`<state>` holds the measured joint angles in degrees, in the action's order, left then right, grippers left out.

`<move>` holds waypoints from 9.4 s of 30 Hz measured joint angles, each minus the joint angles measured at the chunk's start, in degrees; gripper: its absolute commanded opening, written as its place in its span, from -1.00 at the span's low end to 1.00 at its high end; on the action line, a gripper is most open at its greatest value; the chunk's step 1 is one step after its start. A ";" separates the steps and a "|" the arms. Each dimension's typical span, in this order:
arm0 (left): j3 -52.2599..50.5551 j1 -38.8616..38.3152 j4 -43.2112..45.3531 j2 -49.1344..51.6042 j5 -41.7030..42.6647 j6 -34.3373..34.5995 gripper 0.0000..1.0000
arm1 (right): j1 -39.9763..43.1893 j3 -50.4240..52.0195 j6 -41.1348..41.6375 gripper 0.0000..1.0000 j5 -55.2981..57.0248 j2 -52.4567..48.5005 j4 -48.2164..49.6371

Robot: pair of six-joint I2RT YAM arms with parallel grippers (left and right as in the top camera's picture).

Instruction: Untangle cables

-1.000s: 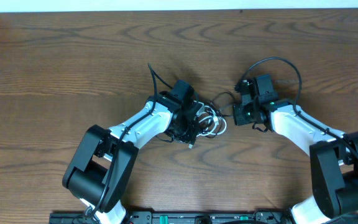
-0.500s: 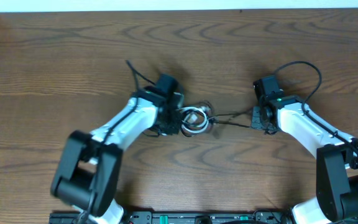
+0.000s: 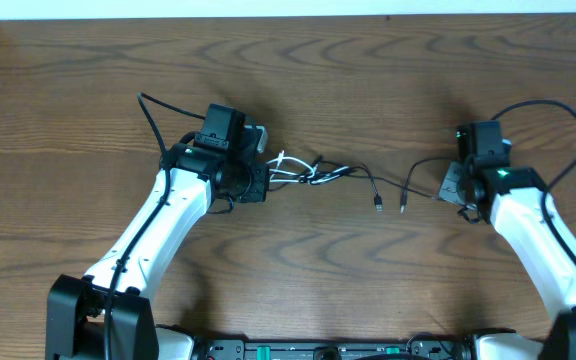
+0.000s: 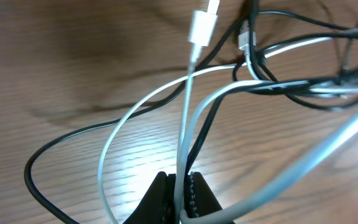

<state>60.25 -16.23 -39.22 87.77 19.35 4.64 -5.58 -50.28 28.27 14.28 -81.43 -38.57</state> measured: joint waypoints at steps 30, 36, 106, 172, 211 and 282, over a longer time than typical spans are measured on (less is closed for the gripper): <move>-0.02 5.90 3.48 -7.80 7.85 0.24 0.64 | 5.09 0.02 -10.47 -0.98 -14.16 3.82 -5.07; -0.02 2.47 4.83 -6.78 10.34 0.26 0.64 | 5.09 0.02 -17.94 -0.98 -26.38 3.82 -3.91; -0.61 -10.19 18.88 3.04 6.51 2.86 -0.85 | 5.20 0.07 -13.20 -0.98 -11.47 3.82 -8.85; -0.66 -10.99 19.52 -10.97 25.33 2.86 -0.85 | -10.12 0.13 -35.80 -0.44 -55.43 0.68 6.21; -0.70 -7.43 6.16 -10.97 4.13 3.02 -0.75 | 2.93 0.22 -38.23 -0.98 -84.65 -4.66 13.55; -0.70 -22.23 26.32 -1.99 1.66 3.87 -0.51 | -7.89 -0.17 25.40 -0.98 -64.17 0.37 59.06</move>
<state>59.55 -38.46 -12.91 85.78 21.02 8.51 -13.47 -50.46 53.67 -49.89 -81.06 20.49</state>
